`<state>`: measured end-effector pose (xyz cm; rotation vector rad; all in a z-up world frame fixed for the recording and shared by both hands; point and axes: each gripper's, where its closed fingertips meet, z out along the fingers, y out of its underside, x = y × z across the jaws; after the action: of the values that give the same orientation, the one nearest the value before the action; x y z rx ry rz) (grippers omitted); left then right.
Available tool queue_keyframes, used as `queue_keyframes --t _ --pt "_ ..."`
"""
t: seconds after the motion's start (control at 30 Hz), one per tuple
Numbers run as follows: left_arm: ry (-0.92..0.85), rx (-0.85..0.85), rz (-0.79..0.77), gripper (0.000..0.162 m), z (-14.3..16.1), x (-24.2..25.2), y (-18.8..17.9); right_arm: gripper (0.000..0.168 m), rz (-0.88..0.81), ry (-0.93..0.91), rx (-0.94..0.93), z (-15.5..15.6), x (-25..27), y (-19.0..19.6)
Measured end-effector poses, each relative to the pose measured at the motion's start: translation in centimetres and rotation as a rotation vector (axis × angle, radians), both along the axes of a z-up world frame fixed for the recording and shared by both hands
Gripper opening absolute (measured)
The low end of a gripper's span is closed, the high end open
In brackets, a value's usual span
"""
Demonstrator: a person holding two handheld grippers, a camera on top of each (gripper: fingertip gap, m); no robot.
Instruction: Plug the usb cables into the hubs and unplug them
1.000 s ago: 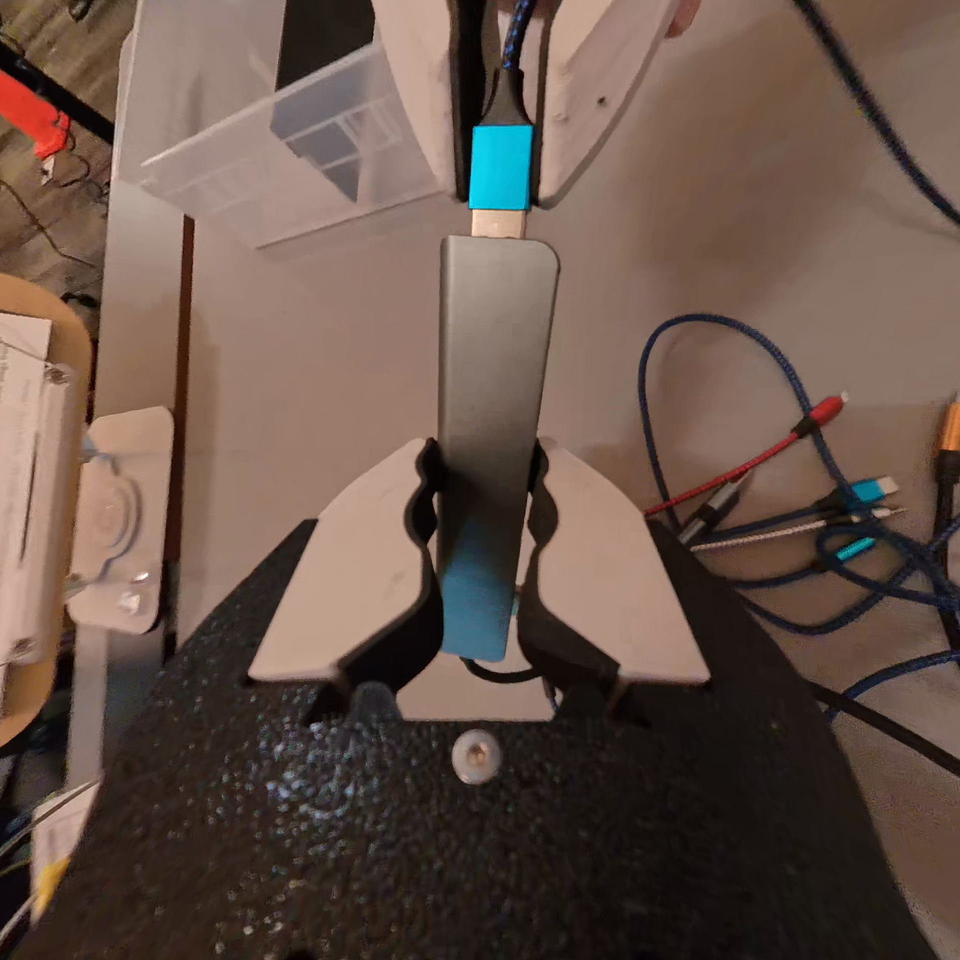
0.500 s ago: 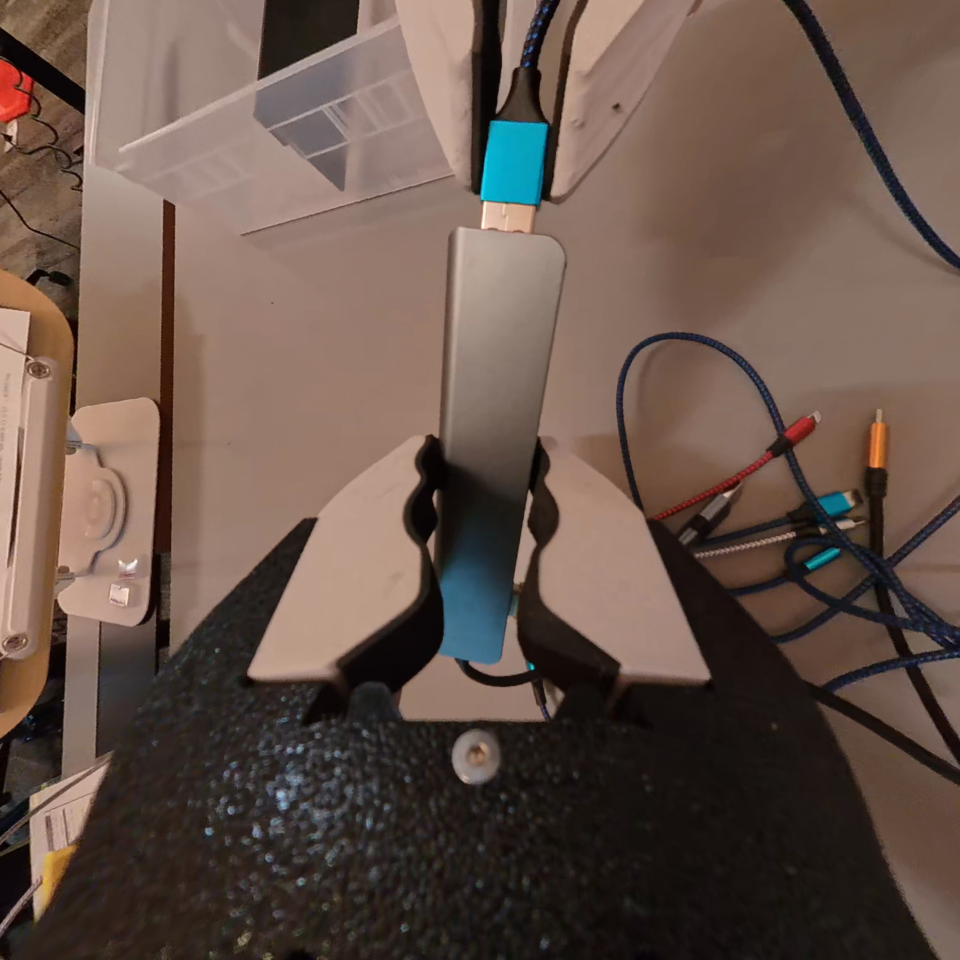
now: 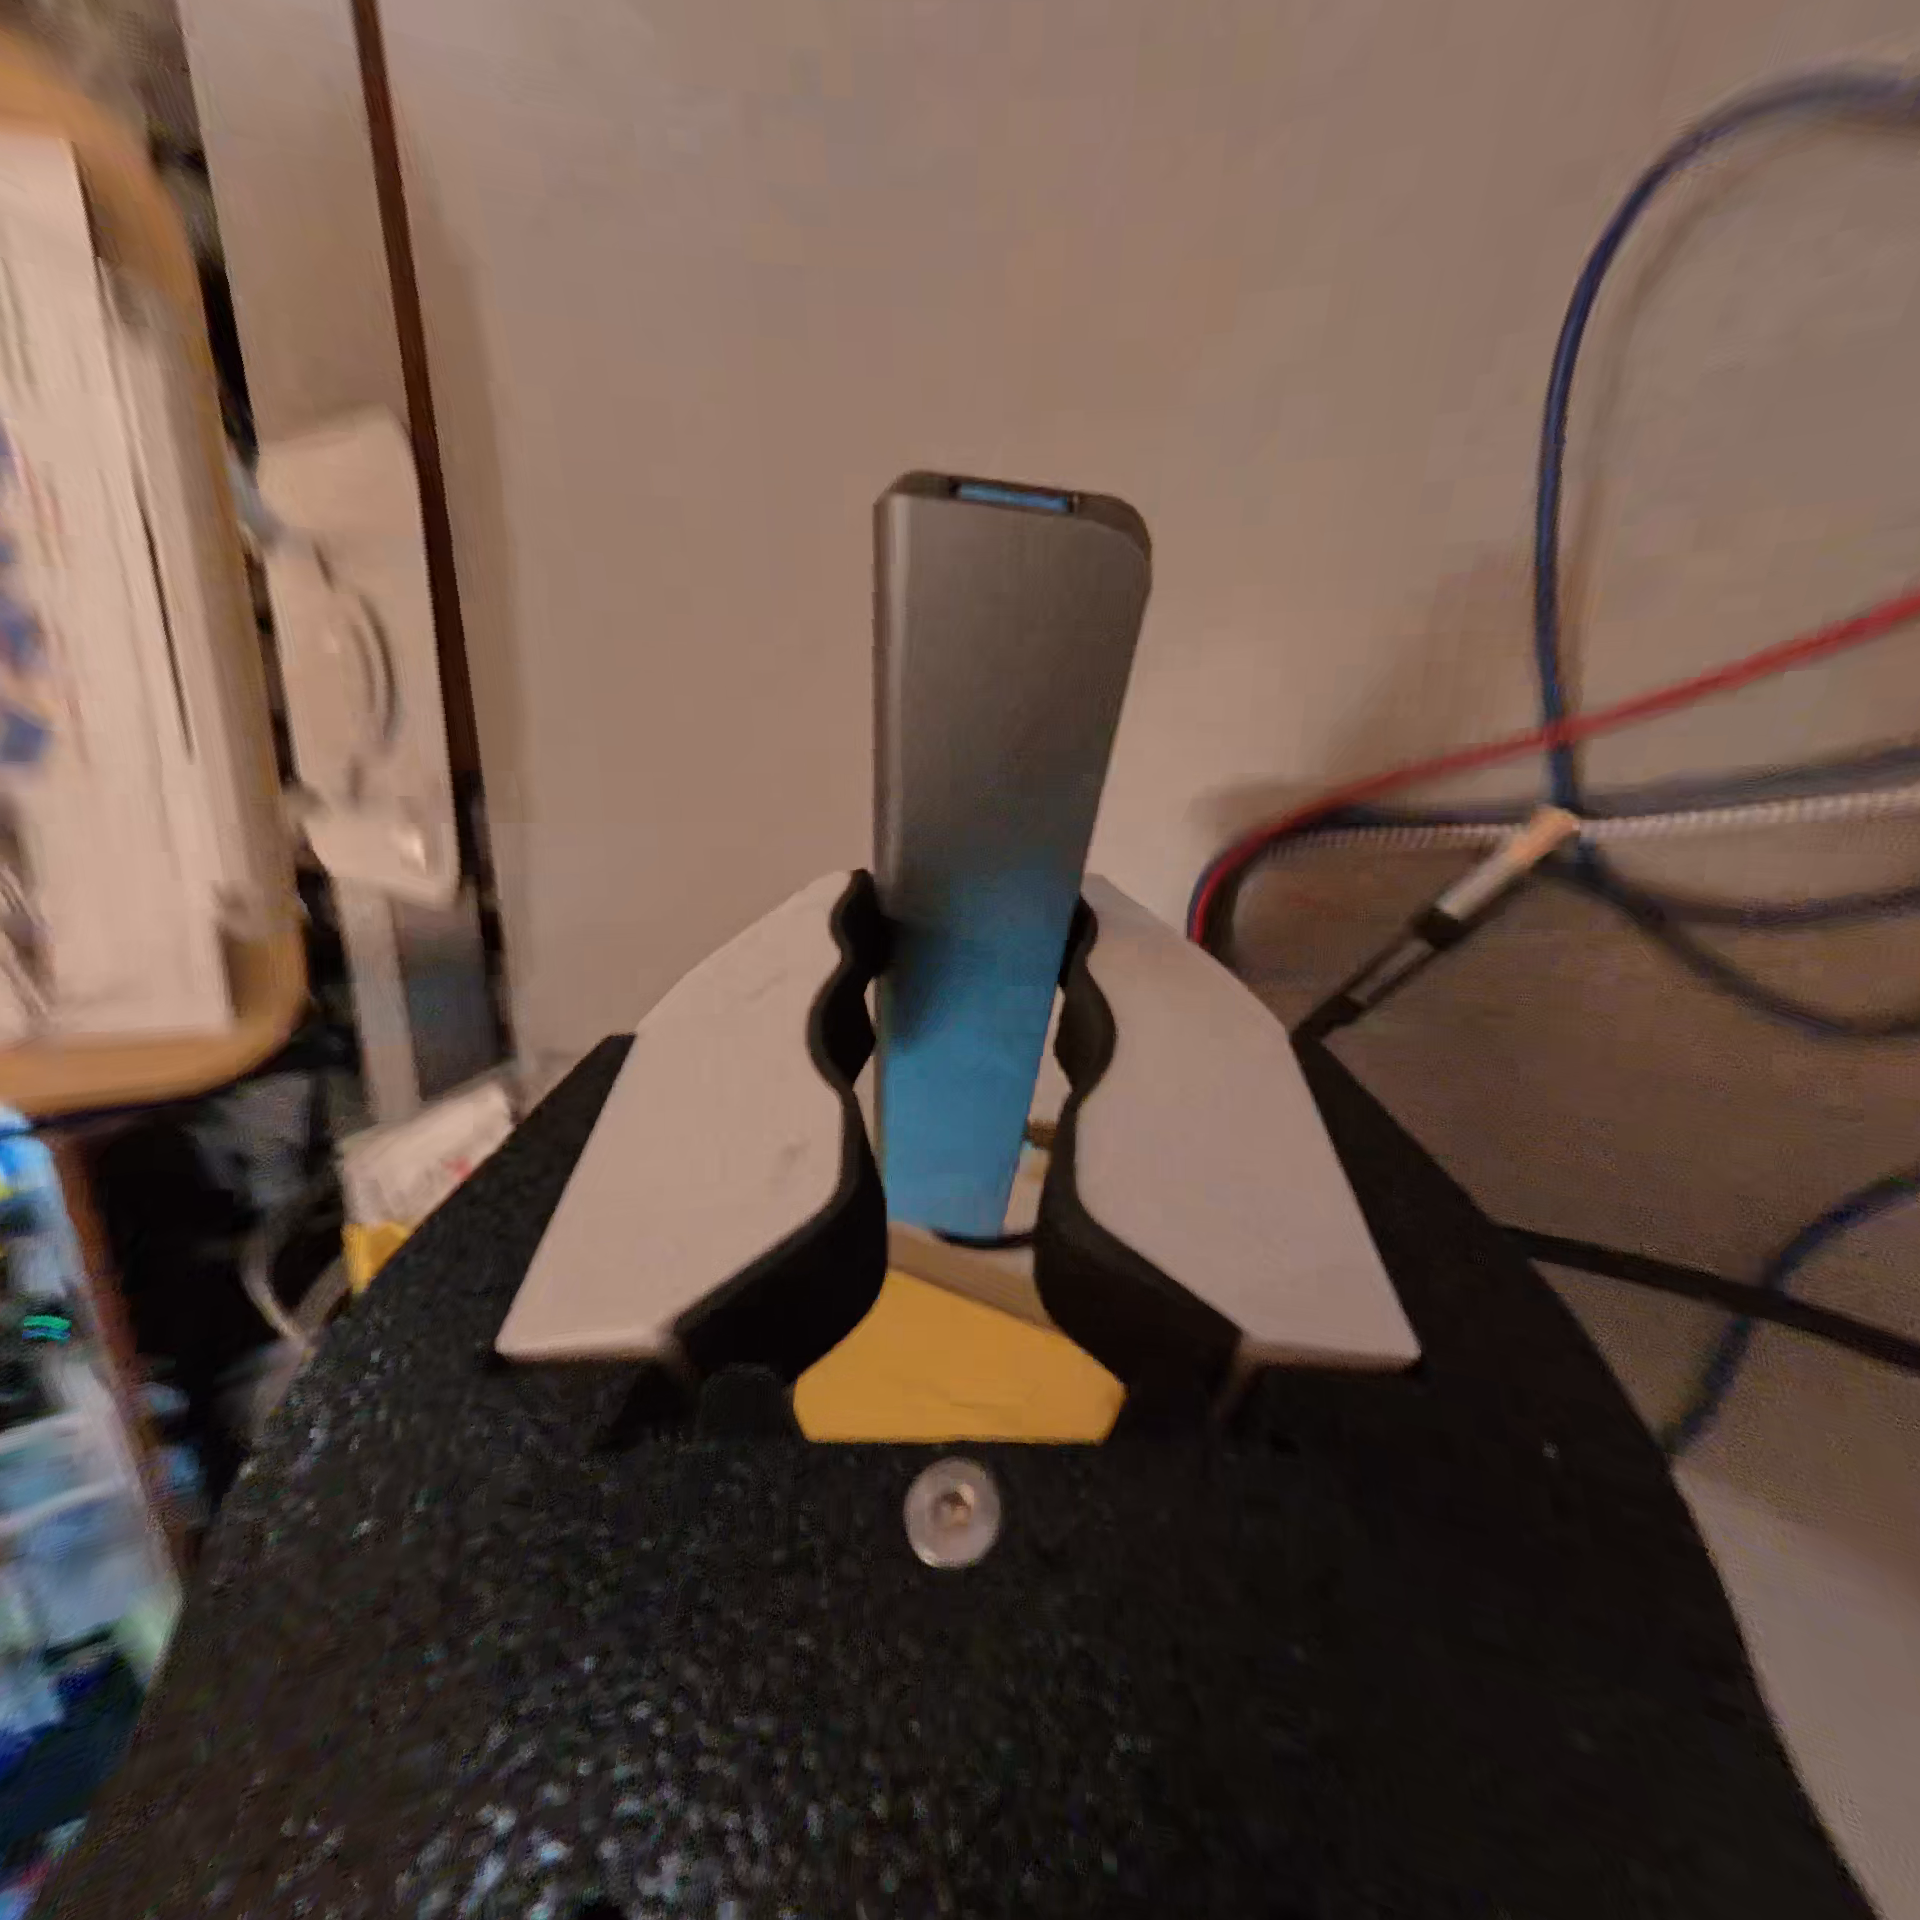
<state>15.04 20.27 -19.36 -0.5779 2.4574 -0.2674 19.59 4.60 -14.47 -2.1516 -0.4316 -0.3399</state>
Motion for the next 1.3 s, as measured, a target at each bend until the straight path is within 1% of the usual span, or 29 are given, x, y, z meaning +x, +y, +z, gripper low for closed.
queue_keyframes --t 0.03,0.07,0.1,0.17,0.3,0.37,0.47,0.57,0.63,0.73,0.87,0.97,1.03,1.07,1.13,1.23,1.3 --pt "0.01 -0.069 0.047 0.032 0.2 -0.6 2.0 0.014 -0.03 0.075 0.049 0.7 1.2 -1.3" --pt "0.002 -0.203 0.07 0.032 1.3 -0.9 2.3 0.014 -0.005 0.259 0.154 2.3 1.2 -1.7" --pt "-0.034 -0.281 0.071 0.032 3.0 -0.7 2.0 0.014 -0.025 0.336 0.236 3.7 2.0 -1.7" --pt "-0.11 -0.324 0.079 0.032 6.0 0.0 1.8 0.014 -0.132 0.175 0.248 4.1 4.5 -1.4" --pt "-0.252 -0.385 0.152 0.032 11.2 0.3 3.2 0.014 -0.169 -0.007 0.214 3.1 4.7 0.8" --pt "-0.352 -0.378 0.21 0.032 14.1 0.0 4.7 0.014 -0.135 -0.024 0.163 1.7 3.5 1.9" --pt "-0.537 -0.418 0.282 0.032 19.5 -0.9 6.2 0.014 -0.066 0.026 0.14 -0.5 1.1 3.9" --pt "-0.695 -0.446 0.343 0.032 24.3 -2.5 7.5 0.014 -0.067 0.019 0.075 -3.2 0.4 5.3" --pt "-0.747 -0.46 0.346 0.032 26.6 -3.6 7.8 0.014 -0.07 0.021 0.045 -4.7 0.3 6.0" --pt "-0.737 -0.467 0.341 0.032 27.7 -4.5 8.1 0.015 -0.101 0.016 0.02 -6.1 0.9 6.6" --pt "-0.752 -0.423 0.401 0.032 28.5 -5.5 9.7 0.015 -0.156 -0.081 -0.052 -7.7 2.8 6.1" --pt "-0.795 -0.396 0.441 0.031 30.0 -6.9 10.8 0.015 -0.14 -0.028 -0.044 -8.0 2.4 6.1" --pt "-0.821 -0.38 0.459 0.032 30.8 -7.8 11.4 0.017 -0.053 0.057 0.002 -7.3 0.6 6.7" --pt "-0.824 -0.38 0.461 0.031 31.0 -8.1 11.6 0.022 0.015 0.124 0.018 -7.0 -0.8 7.0" --pt "-0.808 -0.391 0.461 0.031 30.8 -8.3 11.7 0.028 0.114 0.258 -0.021 -7.4 -3.2 7.4" --pt "-0.762 -0.377 0.475 0.032 29.3 -8.3 12.0 0.039 0.201 0.309 -0.078 -8.5 -5.4 8.6" --pt "-0.73 -0.361 0.482 0.032 28.1 -8.4 12.0 0.043 0.283 0.305 -0.076 -8.5 -6.9 9.6"
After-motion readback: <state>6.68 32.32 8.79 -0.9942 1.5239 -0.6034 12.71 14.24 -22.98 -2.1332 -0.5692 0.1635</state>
